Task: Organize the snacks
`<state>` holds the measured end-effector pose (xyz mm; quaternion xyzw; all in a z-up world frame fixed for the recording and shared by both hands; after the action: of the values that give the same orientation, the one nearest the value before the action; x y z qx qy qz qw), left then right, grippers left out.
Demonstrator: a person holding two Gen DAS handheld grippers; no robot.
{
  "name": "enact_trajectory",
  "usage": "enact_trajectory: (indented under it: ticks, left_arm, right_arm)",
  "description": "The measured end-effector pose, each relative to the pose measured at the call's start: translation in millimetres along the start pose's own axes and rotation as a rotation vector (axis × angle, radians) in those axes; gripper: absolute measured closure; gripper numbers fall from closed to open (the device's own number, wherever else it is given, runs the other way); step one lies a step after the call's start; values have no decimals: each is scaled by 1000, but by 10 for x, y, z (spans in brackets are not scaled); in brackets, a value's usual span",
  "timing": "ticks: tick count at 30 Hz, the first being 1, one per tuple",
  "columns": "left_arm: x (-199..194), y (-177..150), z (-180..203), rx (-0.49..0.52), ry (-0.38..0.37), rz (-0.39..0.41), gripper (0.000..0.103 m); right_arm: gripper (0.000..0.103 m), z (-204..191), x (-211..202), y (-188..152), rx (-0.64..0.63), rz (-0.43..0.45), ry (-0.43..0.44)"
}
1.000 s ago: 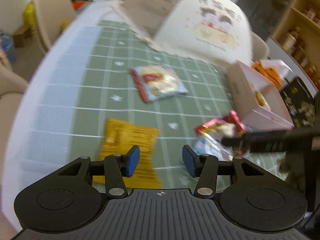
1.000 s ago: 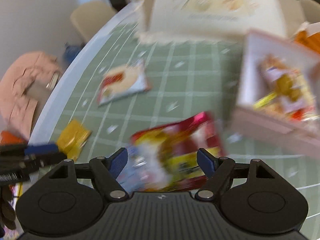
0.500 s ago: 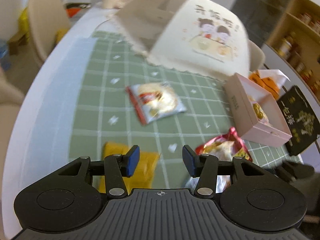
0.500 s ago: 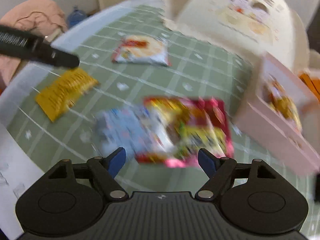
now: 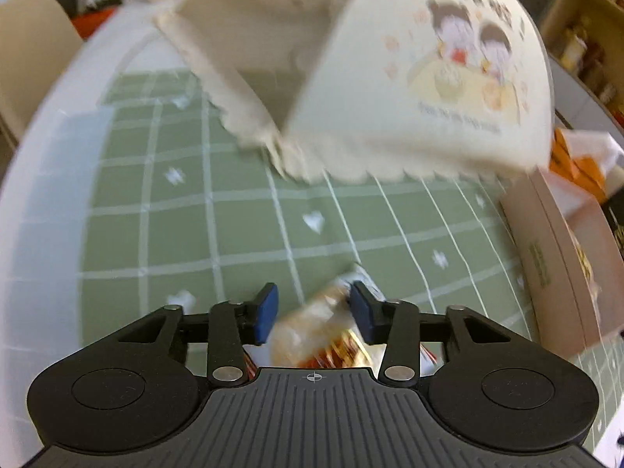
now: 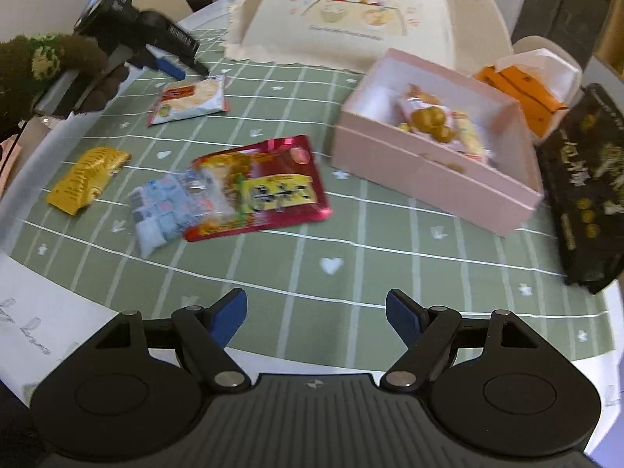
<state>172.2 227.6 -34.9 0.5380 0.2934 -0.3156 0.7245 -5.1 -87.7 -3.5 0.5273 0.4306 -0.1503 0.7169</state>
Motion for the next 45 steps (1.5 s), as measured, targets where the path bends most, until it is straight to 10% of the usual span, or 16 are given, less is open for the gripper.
enact_trajectory:
  ticks: [8, 21, 38, 45]
  left_arm:
    - [-414, -745, 575, 86, -78, -60, 65]
    - [-1175, -1540, 768, -10, -52, -56, 67]
    - [-1080, -1809, 1317, 64, -156, -78, 66]
    - [-1161, -1729, 1184, 95, -113, -47, 67]
  right_arm:
    - [24, 131, 300, 172, 67, -33, 69]
    - [24, -744, 964, 963, -211, 105, 65]
    - [21, 432, 527, 90, 132, -76, -15]
    - [21, 344, 389, -60, 138, -91, 8]
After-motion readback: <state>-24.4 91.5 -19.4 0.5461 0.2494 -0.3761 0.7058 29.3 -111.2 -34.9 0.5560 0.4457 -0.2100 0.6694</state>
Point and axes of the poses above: each gripper's, at about its wrist camera, not at the fingertips, and x roughly the way its jaws point, z to its right, y to its top, the point moved 8 cm from there along x, roughly the way its jaws point, and after that the axes turned 5 degrees about z, right-handed, at the moved point
